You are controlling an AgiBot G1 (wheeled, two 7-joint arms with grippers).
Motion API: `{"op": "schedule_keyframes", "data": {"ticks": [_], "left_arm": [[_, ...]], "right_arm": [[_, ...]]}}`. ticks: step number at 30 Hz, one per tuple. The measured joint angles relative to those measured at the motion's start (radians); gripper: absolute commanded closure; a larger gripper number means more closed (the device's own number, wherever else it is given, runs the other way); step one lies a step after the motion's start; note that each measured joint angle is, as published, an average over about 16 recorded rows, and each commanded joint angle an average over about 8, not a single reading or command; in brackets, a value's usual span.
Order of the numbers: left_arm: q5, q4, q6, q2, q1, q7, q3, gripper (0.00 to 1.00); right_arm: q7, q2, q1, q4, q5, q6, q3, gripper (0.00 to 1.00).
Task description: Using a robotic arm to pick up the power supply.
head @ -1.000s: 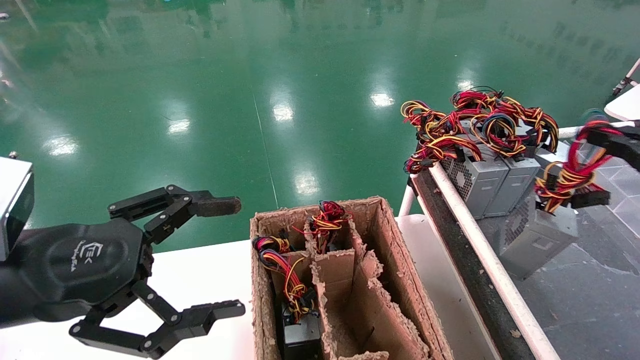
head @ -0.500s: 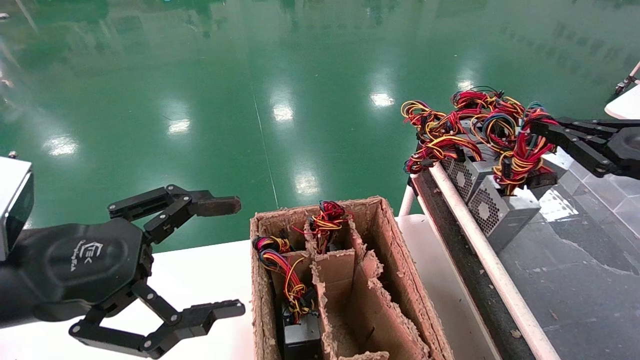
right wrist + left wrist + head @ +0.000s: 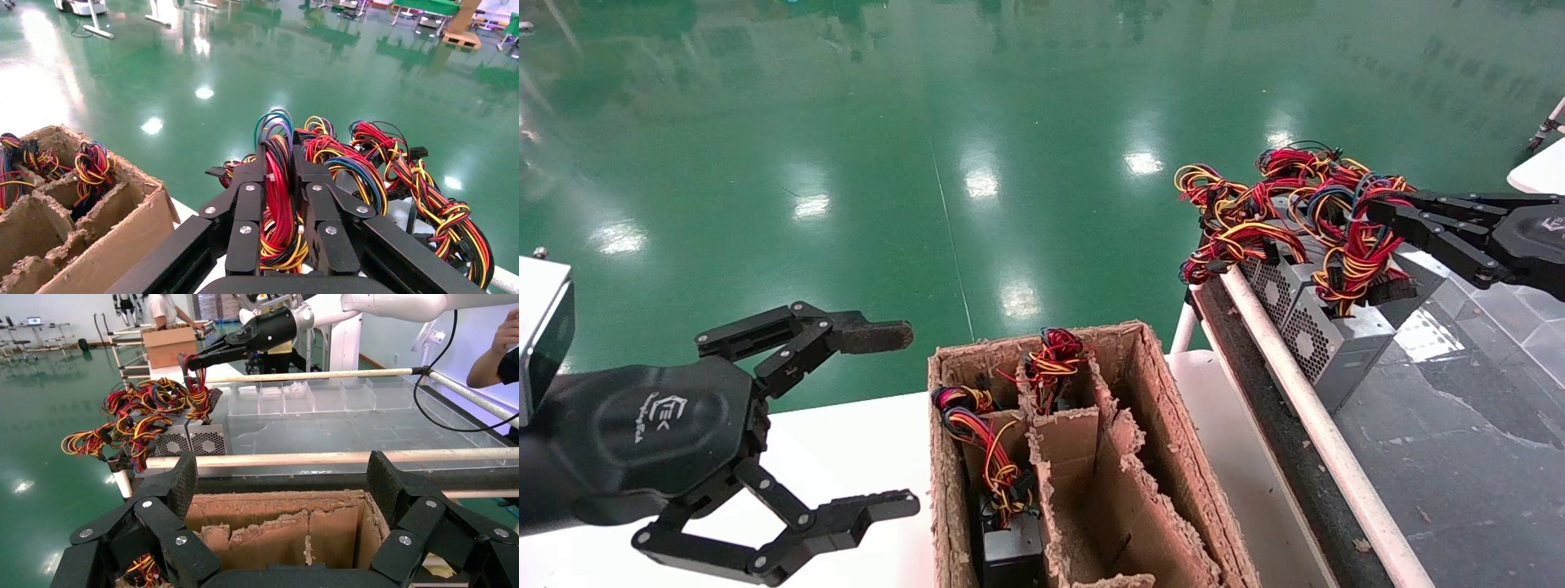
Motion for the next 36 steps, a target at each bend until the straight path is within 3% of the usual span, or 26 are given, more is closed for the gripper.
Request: {"op": "schedule_keyframes", "data": {"ticks": [18, 36], "left_arm": [[0.000, 0.000, 0.000, 0.000, 0.000, 0.000, 0.000, 0.00], [0.000, 0.000, 0.000, 0.000, 0.000, 0.000, 0.000, 0.00]], "right_arm": [[-0.029, -0.008, 0.055, -0.072, -0.043, 0.006, -0.026, 0.00], [-0.123, 0.010, 0.007, -0.016, 0.067, -0.004, 0.045, 0.00]]}}
